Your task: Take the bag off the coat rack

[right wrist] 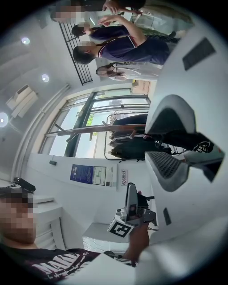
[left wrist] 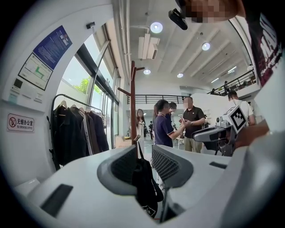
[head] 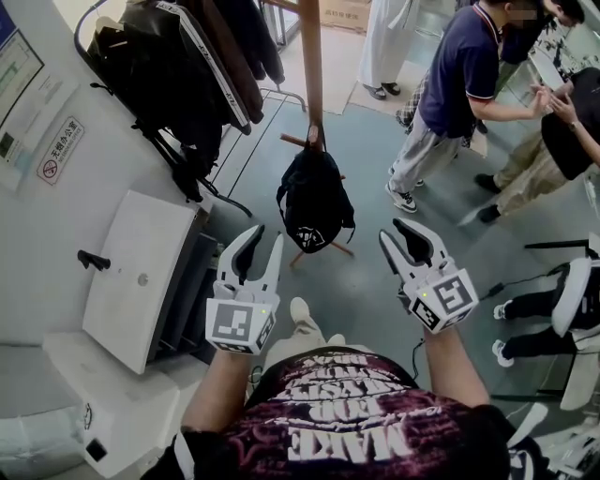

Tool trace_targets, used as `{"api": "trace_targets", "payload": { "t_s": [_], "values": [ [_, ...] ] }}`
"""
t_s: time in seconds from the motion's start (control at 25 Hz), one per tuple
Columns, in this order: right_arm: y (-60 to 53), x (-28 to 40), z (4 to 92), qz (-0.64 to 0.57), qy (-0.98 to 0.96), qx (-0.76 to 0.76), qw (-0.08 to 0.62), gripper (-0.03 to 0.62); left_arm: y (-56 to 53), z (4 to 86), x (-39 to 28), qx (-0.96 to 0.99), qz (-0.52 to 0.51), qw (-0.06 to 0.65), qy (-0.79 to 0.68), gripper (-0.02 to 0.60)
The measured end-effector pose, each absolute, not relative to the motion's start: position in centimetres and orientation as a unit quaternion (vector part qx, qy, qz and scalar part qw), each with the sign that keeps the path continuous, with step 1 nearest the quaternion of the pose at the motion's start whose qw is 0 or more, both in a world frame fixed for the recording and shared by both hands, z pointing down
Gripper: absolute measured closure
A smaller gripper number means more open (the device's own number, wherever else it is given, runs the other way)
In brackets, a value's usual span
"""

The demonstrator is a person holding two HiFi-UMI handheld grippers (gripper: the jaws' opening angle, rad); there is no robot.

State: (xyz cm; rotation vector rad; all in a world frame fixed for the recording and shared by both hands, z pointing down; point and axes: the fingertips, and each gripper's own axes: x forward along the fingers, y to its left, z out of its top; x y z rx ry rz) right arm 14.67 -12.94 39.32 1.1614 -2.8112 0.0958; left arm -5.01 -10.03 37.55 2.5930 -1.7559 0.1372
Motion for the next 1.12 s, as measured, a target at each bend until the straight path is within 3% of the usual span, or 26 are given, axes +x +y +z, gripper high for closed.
{"api": "trace_targets", "payload": {
  "t_s": [1.12],
  "values": [
    [-23.1,9.5,40.1,0.04,-0.907,0.415,0.06,0.465,-22.3,38.8,-8.1,0.863,0.052,0.009,-0.502,0.48]
  ]
}}
